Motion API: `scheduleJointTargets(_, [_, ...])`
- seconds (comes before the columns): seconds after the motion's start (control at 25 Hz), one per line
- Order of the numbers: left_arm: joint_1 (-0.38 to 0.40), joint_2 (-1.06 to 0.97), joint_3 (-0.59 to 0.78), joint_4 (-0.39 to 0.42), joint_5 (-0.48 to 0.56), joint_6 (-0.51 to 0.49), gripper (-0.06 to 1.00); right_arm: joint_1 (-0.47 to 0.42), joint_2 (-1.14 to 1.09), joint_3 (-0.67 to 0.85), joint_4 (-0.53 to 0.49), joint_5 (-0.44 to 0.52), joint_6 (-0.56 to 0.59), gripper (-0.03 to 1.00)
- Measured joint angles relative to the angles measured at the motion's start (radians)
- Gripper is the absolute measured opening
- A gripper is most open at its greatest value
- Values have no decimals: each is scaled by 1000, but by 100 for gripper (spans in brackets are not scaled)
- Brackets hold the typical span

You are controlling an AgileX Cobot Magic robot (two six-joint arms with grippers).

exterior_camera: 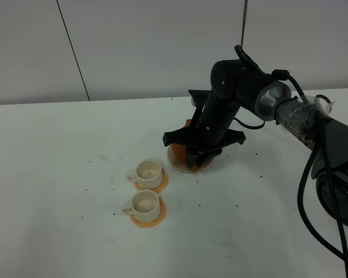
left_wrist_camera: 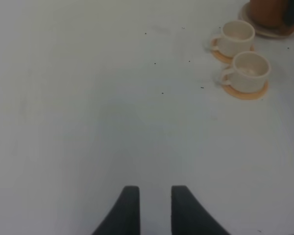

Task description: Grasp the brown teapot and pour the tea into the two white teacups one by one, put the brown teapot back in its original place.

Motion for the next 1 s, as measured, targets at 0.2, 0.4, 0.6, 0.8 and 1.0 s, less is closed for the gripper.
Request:
scheduleJointTargets(0.2, [0, 0, 0, 0, 0, 0, 23, 0, 0, 0, 0, -7, 0, 14])
scheduleJointTargets(0.4, [0, 0, 0, 0, 0, 0, 23, 0, 0, 0, 5, -23, -2, 10])
scheduleJointTargets(0.6, [0, 0, 0, 0, 0, 0, 23, 0, 0, 0, -2, -19, -8, 10])
scheduleJointTargets(0.8, [0, 0, 0, 0, 0, 0, 23, 0, 0, 0, -10, -9, -24, 10])
scheduleJointTargets(1.0, [0, 0, 0, 0, 0, 0, 23, 0, 0, 0, -16, -2, -46, 10])
